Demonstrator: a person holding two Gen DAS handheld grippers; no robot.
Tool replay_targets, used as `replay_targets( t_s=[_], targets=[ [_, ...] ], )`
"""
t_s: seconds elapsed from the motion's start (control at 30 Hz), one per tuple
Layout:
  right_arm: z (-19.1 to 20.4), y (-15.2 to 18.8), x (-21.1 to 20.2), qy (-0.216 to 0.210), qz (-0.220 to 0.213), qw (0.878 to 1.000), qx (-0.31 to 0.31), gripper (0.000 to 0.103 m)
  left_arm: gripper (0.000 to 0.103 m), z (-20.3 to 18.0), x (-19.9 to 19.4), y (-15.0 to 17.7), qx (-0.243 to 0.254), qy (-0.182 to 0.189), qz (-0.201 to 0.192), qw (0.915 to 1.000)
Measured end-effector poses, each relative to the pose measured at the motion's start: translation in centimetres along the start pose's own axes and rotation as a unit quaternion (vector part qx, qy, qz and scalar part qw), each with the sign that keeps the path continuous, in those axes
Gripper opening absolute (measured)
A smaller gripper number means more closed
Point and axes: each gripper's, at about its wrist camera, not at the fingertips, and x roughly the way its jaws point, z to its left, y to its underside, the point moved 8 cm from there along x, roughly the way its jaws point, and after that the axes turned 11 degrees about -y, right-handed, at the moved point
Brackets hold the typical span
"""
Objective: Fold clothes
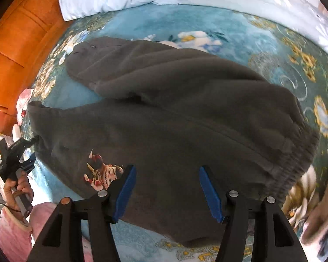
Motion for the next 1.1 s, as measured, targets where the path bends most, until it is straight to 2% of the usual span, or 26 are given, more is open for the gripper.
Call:
replay_targets(
  t_s=[0.07,0.13,0.2,0.3,0.37,0.43,0.5,0.57,0.67,0.73,0.77,0.8,0.87,0.93,1.0,1.03,1.1],
  targets=[
    [-0.4,0.3,0.1,-0.013,-0.002,1.0,0.014,0.064,0.012,-3.1,-1.5,1.5,0.056,-0.001,-0.025,0.9981],
    [-0.5,0.6,0.3,-0.026,-0.003,0.999,0.023,0.064,0.011,-6.6,-3.2,3.1,0.122,-0.002,-0.054,0.991],
    [-0.4,0.8,0.6,-0.036,-0.004,0.999,0.027,0.064,0.01,-10.2,-4.8,4.7,0.188,-0.003,-0.083,0.9787],
    [-0.3,1.0,1.1,-0.052,-0.003,0.998,0.031,0.064,0.01,-15.7,-7.4,7.2,0.284,-0.005,-0.126,0.9506],
    [-0.3,1.2,1.3,-0.059,-0.002,0.998,0.033,0.064,0.01,-18.2,-6.0,11.0,0.337,-0.003,-0.103,0.936],
    [-0.5,1.5,1.4,-0.063,0.0,0.997,0.036,0.064,0.011,-19.1,-2.7,14.9,0.371,-0.016,-0.048,0.9273],
    [-0.9,1.9,1.4,-0.066,0.001,0.997,0.041,0.064,0.01,-18.5,0.6,17.8,0.389,-0.05,-0.001,0.92],
    [-1.5,2.3,1.3,-0.066,0.001,0.997,0.047,0.064,0.01,-17.5,2.4,19.4,0.389,-0.073,0.022,0.9179],
    [-2.8,2.8,1.2,-0.063,0.0,0.996,0.061,0.064,0.011,-16.5,2.3,19.7,0.372,-0.064,0.039,0.925],
    [-3.6,3.1,1.4,-0.061,0.001,0.995,0.074,0.064,0.015,-16.3,1.1,19.2,0.345,-0.033,0.053,0.9366],
    [-4.0,3.1,1.5,-0.06,0.001,0.995,0.08,0.064,0.019,-16.3,0.3,18.8,0.331,-0.011,0.055,0.942],
    [-4.1,3.1,1.7,-0.064,0.001,0.994,0.086,0.064,0.028,-16.2,-0.7,18.2,0.316,0.013,0.051,0.9472],
    [-4.1,3.0,2.0,-0.073,0.0,0.993,0.093,0.064,0.043,-15.4,-2.3,16.5,0.278,0.037,0.031,0.9593],
    [-3.9,2.9,2.4,-0.075,0.002,0.993,0.09,0.064,0.049,-13.9,-2.9,14.5,0.212,0.051,0.024,0.9756],
    [-3.6,2.9,2.9,-0.078,0.006,0.993,0.089,0.064,0.05,-11.9,-1.7,13.0,0.112,0.071,0.061,0.9893],
    [-3.5,3.0,3.1,-0.08,0.008,0.993,0.09,0.064,0.05,-11.0,-1.0,12.3,0.059,0.081,0.082,0.9915],
    [-3.2,3.2,3.5,-0.084,0.013,0.992,0.09,0.064,0.05,-9.9,0.4,11.6,-0.022,0.111,0.113,0.9872]
  ],
)
